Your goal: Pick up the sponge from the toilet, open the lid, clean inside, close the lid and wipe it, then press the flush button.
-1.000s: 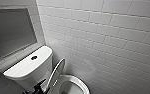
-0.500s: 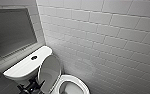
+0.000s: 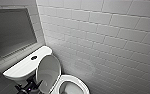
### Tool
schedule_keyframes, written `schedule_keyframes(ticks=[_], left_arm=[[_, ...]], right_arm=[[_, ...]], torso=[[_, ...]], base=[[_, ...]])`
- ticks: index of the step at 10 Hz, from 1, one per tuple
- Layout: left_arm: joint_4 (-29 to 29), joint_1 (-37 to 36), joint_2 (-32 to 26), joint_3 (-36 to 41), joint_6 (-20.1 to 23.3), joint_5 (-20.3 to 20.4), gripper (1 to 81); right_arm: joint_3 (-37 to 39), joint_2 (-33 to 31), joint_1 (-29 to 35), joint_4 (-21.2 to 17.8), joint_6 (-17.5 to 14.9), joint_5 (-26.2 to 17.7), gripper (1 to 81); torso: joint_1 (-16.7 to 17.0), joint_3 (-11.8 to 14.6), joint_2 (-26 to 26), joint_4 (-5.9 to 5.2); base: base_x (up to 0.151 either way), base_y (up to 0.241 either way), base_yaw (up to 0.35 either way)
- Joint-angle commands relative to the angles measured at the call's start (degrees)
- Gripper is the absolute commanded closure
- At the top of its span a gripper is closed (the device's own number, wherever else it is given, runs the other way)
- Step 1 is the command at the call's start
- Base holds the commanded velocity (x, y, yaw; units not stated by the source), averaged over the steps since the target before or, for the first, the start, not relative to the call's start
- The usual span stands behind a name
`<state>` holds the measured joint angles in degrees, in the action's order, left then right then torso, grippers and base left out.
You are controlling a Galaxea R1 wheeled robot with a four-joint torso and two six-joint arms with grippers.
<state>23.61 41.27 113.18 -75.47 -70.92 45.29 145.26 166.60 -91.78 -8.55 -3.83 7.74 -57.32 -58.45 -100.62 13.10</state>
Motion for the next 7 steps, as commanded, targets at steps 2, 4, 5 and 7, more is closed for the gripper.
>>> schedule_keyframes(ticks=[2, 4, 5, 7], left_arm=[[-6.0, 2.6, -6.5, 0.0, 1.5, 2.7, 1.0], [-7.8, 6.1, -7.3, -0.1, 1.1, 3.8, 1.0], [-8.1, 7.7, -7.8, -0.2, 1.1, 5.7, 1.0], [-11.4, 10.4, -8.4, 0.2, 1.0, 6.9, 1.0]], right_arm=[[-1.1, 0.8, 0.8, 0.0, 0.0, -2.9, 81.1], [-1.1, 0.9, 0.8, 0.0, -0.2, -3.0, 81.1], [-1.1, 0.8, 0.6, 0.0, -0.3, -3.0, 81.1], [-1.0, 0.8, 0.6, 0.0, -0.2, -2.9, 81.1]], torso=[[0.0, 0.0, 0.0, 0.02], [0.0, 0.0, 0.0, 0.05], [0.0, 0.0, 0.0, 0.05], [0.0, 0.0, 0.0, 0.05]], base=[[0.000, 0.000, 0.000], [0.000, 0.000, 0.000], [0.000, 0.000, 0.000], [0.000, 0.000, 0.000]])
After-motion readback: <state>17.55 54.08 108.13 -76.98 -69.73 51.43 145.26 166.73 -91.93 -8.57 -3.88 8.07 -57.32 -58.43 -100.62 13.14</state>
